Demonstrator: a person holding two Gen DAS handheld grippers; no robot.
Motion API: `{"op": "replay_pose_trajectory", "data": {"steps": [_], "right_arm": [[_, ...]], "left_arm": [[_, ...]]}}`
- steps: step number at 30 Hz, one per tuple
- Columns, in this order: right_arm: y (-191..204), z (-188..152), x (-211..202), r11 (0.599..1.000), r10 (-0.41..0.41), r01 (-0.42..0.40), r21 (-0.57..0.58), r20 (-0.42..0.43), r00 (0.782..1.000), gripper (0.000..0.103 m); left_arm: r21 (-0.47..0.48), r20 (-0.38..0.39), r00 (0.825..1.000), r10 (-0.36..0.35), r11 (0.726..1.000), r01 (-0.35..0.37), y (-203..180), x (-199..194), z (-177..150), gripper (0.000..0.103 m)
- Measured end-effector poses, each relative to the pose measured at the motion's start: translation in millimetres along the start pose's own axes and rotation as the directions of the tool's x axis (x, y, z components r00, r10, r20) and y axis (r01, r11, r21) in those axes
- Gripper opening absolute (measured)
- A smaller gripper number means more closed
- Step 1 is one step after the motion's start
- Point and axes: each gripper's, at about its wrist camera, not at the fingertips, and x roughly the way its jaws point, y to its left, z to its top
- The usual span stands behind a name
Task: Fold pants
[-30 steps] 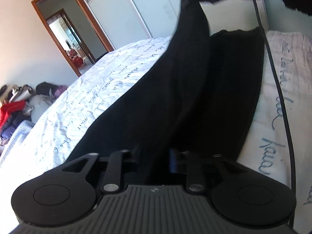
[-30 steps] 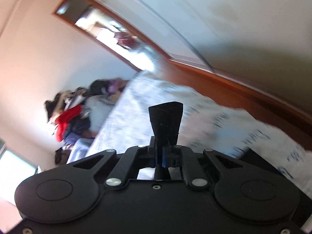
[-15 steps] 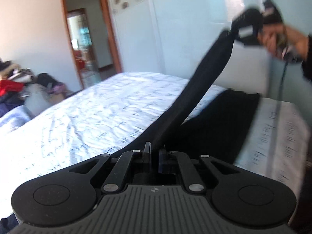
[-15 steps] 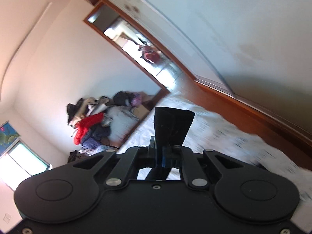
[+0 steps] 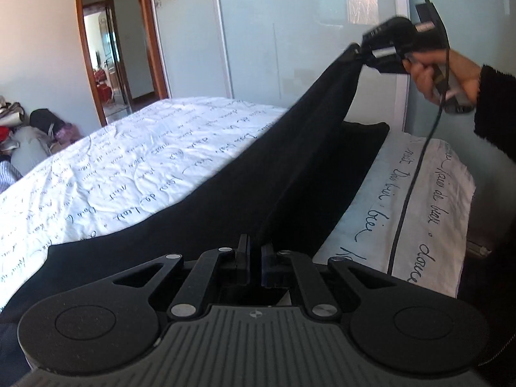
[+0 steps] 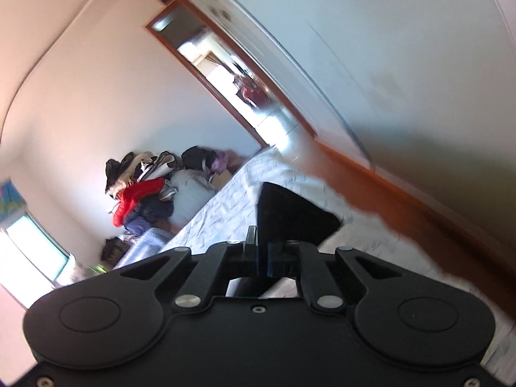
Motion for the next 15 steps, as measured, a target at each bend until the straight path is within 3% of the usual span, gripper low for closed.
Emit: {"op": "replay_pose_trajectory", "data": {"steps": [2,4,8,9,11,12,15], "right_arm": [[-21.1,-12.7,15.6,0.988,-0.134,0.141,0.054,-0.118,0.984,0.005],[-43.3,-28.8,23.3,0.968,-0.205,0.228,0.101,-0.198,0.959,0.005],[-59.9,-36.7,22.6,0.958,-0.189,0.226,0.175,-0.204,0.960,0.006],[-57.9,-34.1,23.6,0.959,-0.194,0.229,0.169,-0.198,0.961,0.009],[-54.1,-31.3,21.4,0.949,-0.247,0.273,0.158,-0.168,0.954,0.029],[-53.4,-31.3,19.4,0.937,-0.293,0.318,0.146,-0.166,0.941,0.046],[-49.0,-38.4,4.9,0.890,-0.441,0.452,0.059,-0.136,0.887,0.048]], "left_arm": [[-0.004,-0.065,0.998,-0.018,1.000,0.018,-0.6,11.1,-2.5,0.009],[-0.016,-0.104,0.994,-0.043,0.999,0.042,-1.8,18.1,-6.9,0.009],[-0.025,-0.103,0.993,-0.053,0.998,0.050,1.2,18.6,-9.2,0.009],[-0.027,-0.100,0.993,-0.054,0.998,0.052,1.9,18.2,-6.4,0.009],[-0.029,-0.106,0.992,-0.072,0.997,0.070,1.8,18.4,-6.7,0.016],[-0.041,-0.112,0.990,-0.084,0.996,0.080,1.0,18.6,-8.7,0.021],[-0.074,-0.092,0.985,-0.143,0.988,0.137,3.3,1.7,-13.4,0.040]]}}
